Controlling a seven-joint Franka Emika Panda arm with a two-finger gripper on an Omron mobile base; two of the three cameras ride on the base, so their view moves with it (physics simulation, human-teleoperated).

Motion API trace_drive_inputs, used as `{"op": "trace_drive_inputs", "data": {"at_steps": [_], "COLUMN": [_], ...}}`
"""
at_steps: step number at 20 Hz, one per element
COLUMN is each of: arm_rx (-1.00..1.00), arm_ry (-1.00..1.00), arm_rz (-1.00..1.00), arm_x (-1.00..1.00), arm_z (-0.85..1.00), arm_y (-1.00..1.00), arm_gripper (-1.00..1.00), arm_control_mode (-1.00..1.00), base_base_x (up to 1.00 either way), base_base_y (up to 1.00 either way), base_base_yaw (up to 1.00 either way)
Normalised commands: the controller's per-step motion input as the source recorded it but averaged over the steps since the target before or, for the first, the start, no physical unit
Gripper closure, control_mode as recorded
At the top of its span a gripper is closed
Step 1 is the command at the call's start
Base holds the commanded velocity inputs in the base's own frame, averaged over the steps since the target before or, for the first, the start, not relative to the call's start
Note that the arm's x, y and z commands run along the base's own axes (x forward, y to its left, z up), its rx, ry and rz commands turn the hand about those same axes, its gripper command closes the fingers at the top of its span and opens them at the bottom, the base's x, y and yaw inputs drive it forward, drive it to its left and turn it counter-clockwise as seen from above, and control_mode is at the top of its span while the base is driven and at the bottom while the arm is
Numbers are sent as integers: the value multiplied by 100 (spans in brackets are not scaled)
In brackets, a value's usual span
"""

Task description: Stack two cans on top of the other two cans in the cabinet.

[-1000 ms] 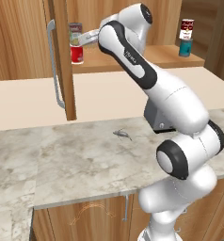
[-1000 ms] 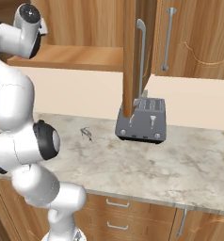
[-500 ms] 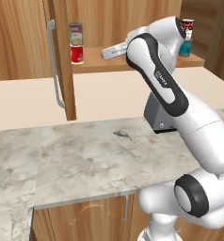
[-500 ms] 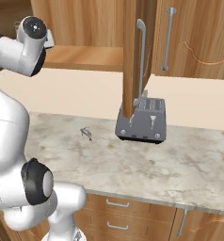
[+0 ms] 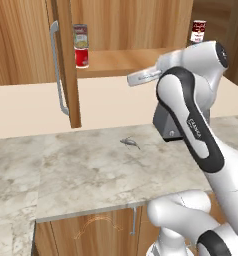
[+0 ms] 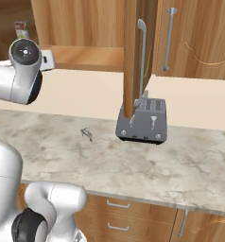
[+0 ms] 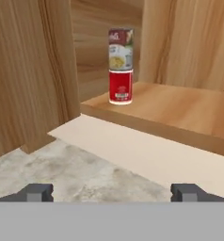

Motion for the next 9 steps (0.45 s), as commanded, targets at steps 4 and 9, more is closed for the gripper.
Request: {"op": "trace_drive_inputs", "data": {"at_steps": [4,9], "arm_rx": [0,0], "arm_ry": [16,20], "arm_rz": [-22,-32], "arm_x": [-67,-58], "arm_z": [-31,-45], "arm_y": [-30,-26], "arm_gripper": [-100,-100], "arm_control_mode": [-100,-100], "base_base_x": [0,0], "base_base_y": [0,0], "base_base_yaw": [0,0]}}
